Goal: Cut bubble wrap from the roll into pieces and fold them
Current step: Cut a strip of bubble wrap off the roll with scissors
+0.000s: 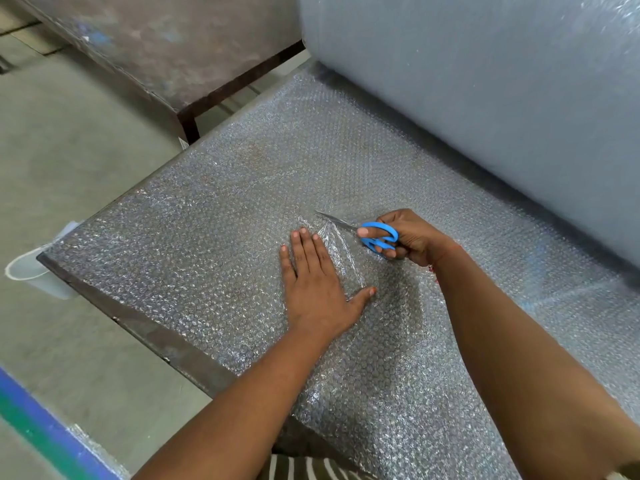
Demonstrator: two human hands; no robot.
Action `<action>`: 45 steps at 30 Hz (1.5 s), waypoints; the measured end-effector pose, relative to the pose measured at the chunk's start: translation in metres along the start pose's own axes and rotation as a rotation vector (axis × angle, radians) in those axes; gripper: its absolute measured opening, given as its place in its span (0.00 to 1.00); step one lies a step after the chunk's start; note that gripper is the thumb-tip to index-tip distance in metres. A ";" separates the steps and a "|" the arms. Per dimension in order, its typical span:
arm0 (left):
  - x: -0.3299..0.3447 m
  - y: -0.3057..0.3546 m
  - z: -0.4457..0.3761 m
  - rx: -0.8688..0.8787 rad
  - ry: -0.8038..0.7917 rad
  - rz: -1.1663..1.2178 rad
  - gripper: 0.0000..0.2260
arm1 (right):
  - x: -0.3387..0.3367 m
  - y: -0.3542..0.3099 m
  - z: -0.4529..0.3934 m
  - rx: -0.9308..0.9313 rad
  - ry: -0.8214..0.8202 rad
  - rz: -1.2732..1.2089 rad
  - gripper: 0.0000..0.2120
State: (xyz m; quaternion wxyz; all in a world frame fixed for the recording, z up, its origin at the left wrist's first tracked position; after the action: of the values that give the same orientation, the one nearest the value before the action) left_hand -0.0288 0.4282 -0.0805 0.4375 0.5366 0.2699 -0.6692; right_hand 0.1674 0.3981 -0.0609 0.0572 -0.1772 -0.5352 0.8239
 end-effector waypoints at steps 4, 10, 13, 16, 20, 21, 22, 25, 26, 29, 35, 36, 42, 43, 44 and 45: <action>-0.001 0.000 0.000 -0.002 0.007 -0.004 0.60 | 0.000 0.000 -0.001 0.003 -0.008 0.008 0.47; 0.000 0.000 0.000 -0.010 0.008 -0.021 0.61 | -0.001 0.002 -0.002 0.015 -0.002 -0.002 0.31; 0.000 0.000 -0.001 -0.012 0.005 -0.024 0.61 | 0.000 0.000 -0.001 0.018 0.008 -0.007 0.32; 0.000 0.000 0.000 -0.012 0.003 -0.025 0.61 | 0.001 -0.002 -0.003 0.013 0.008 -0.005 0.42; 0.001 0.000 -0.001 -0.017 0.005 -0.024 0.61 | 0.007 -0.004 -0.007 0.010 -0.006 -0.035 0.47; 0.001 0.000 -0.001 -0.015 0.004 -0.026 0.61 | 0.008 -0.005 -0.008 0.014 -0.009 -0.038 0.47; 0.001 0.000 -0.001 -0.013 0.004 -0.026 0.61 | 0.010 -0.006 -0.009 0.018 -0.009 -0.032 0.47; 0.000 0.000 -0.001 -0.013 0.011 -0.018 0.62 | 0.012 -0.009 -0.012 0.015 -0.008 -0.014 0.48; 0.000 0.000 -0.001 -0.013 0.012 -0.022 0.62 | 0.013 -0.010 -0.013 0.013 -0.005 -0.011 0.48; 0.001 0.000 -0.001 -0.011 0.009 -0.031 0.62 | 0.014 -0.012 -0.015 0.007 -0.005 0.002 0.48; 0.001 0.001 -0.001 -0.009 0.009 -0.019 0.62 | 0.014 -0.012 -0.017 0.000 -0.004 -0.010 0.47; 0.001 0.001 -0.001 -0.010 0.009 -0.016 0.62 | 0.014 -0.012 -0.017 0.003 -0.004 -0.019 0.46; 0.000 0.000 0.000 -0.013 0.006 -0.013 0.62 | 0.019 -0.013 -0.019 0.025 -0.024 -0.035 0.45; 0.000 0.000 0.000 -0.013 0.005 -0.013 0.62 | 0.020 -0.013 -0.020 0.022 -0.020 -0.039 0.46; 0.000 0.000 0.000 -0.012 0.004 -0.016 0.62 | 0.020 -0.013 -0.021 0.016 -0.013 -0.039 0.47; 0.000 0.000 0.000 -0.010 0.004 -0.020 0.62 | 0.021 -0.015 -0.022 0.009 -0.008 -0.038 0.49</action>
State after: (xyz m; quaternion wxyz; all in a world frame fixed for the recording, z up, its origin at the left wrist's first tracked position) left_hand -0.0287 0.4280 -0.0809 0.4331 0.5329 0.2796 -0.6711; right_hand 0.1537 0.4289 -0.0606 0.0717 -0.1635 -0.5350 0.8258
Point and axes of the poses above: each hand's wrist, its own z-axis away from the middle knuckle, its own x-axis out of the palm, y = z × x, the point moved 9 cm from there along -z, towards the middle knuckle, and after that the axes turned 14 degrees about -x, right-handed, at the moved point
